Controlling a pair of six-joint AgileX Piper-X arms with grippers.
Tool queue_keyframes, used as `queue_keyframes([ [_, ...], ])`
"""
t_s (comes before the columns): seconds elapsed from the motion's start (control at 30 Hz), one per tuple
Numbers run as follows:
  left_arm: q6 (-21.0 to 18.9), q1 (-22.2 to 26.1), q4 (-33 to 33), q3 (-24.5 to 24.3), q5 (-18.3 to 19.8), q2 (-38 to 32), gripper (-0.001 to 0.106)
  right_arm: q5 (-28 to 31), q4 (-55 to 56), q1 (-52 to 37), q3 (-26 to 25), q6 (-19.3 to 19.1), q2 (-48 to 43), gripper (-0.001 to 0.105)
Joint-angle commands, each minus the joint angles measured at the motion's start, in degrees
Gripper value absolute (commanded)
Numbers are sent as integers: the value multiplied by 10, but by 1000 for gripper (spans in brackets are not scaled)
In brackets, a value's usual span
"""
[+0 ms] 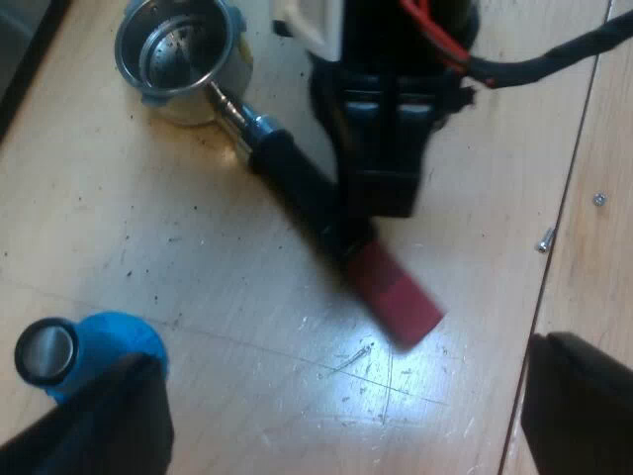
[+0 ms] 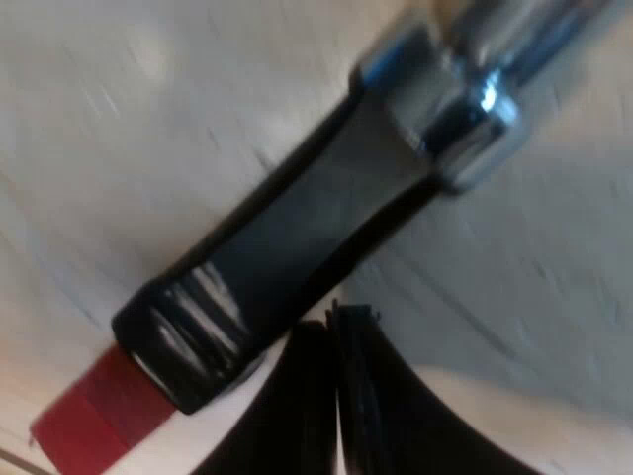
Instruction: Put the handle in the coffee machine
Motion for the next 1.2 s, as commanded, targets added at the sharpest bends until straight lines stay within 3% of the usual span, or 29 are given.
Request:
queue_keyframes([
  [0.03, 1, 1, -11, -5, 2, -3, 74, 14, -101, 2, -21, -26, -1, 0],
  [0.27, 4, 1, -23, -5, 2, -3, 74, 25, -170, 2, -21, 27, 25, 0],
  [0.47, 8, 1, -23, -5, 2, -3, 74, 43, -177, 2, -27, 44, 24, 0],
  [0.83, 8, 1, -34, -5, 2, -3, 74, 47, -105, 1, -27, 43, -69, 0],
  [0.97, 4, 1, -59, -5, 7, -3, 74, 73, -57, 1, -27, 19, -123, 0],
  [1.2, -39, 1, -113, -5, 32, -3, 78, 80, 86, -26, -51, -17, -176, 0],
])
